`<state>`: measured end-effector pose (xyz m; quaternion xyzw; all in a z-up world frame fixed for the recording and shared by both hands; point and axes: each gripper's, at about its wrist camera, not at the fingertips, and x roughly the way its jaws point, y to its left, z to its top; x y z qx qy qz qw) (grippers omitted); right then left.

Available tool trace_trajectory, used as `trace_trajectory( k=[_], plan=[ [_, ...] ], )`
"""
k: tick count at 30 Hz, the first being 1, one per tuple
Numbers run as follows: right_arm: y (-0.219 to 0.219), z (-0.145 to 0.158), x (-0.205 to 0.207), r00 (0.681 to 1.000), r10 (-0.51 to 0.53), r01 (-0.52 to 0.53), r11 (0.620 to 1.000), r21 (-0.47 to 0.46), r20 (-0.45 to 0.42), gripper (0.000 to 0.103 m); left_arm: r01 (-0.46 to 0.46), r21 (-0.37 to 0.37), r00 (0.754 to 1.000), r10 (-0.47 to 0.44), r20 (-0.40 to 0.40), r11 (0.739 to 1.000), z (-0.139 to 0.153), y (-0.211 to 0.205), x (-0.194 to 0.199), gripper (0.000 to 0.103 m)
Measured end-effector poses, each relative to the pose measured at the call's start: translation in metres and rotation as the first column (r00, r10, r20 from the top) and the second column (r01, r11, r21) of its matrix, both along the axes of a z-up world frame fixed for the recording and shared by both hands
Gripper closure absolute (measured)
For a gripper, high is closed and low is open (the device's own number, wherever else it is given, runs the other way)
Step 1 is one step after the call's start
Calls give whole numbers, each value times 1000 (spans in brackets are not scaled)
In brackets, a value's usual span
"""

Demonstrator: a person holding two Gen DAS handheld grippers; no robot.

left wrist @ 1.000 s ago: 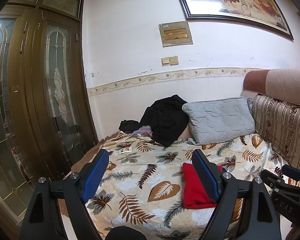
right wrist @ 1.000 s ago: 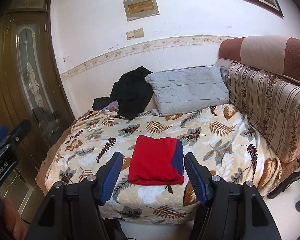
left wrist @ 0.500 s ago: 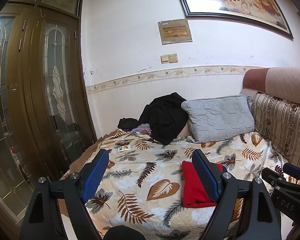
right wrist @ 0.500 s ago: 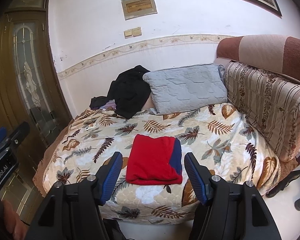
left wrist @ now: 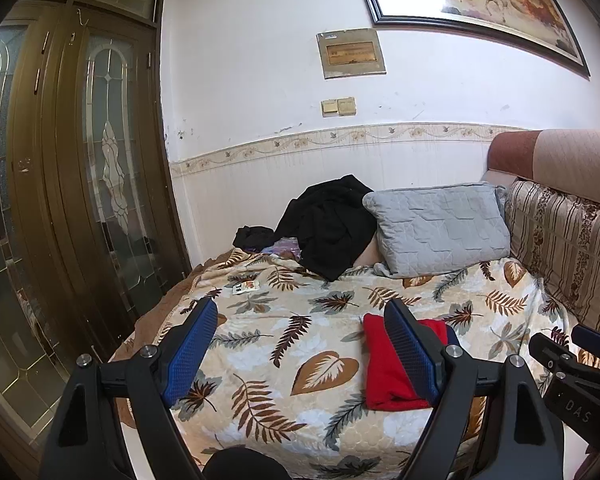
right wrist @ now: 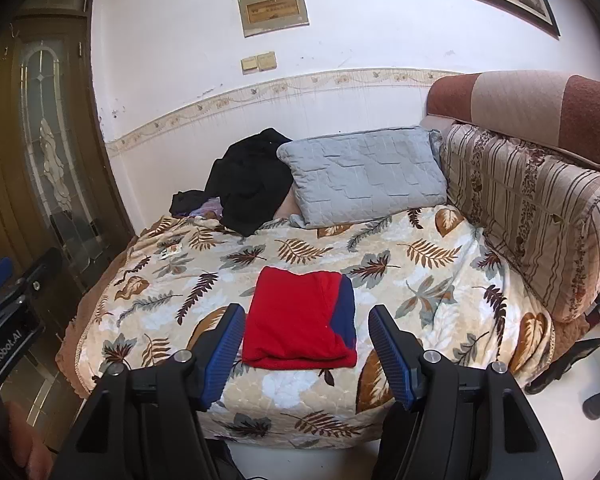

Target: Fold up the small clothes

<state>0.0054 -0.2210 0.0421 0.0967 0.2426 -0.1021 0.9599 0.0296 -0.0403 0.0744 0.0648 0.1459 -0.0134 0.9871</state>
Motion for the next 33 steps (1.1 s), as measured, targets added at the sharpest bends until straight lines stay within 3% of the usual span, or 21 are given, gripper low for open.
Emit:
trace_trajectory(
  k=[33],
  plan=[
    [15,-17,45,998,-8,5,999,-49,-63,35,3,-18,998,-4,-61,1000,-20,12,40,17]
  ],
)
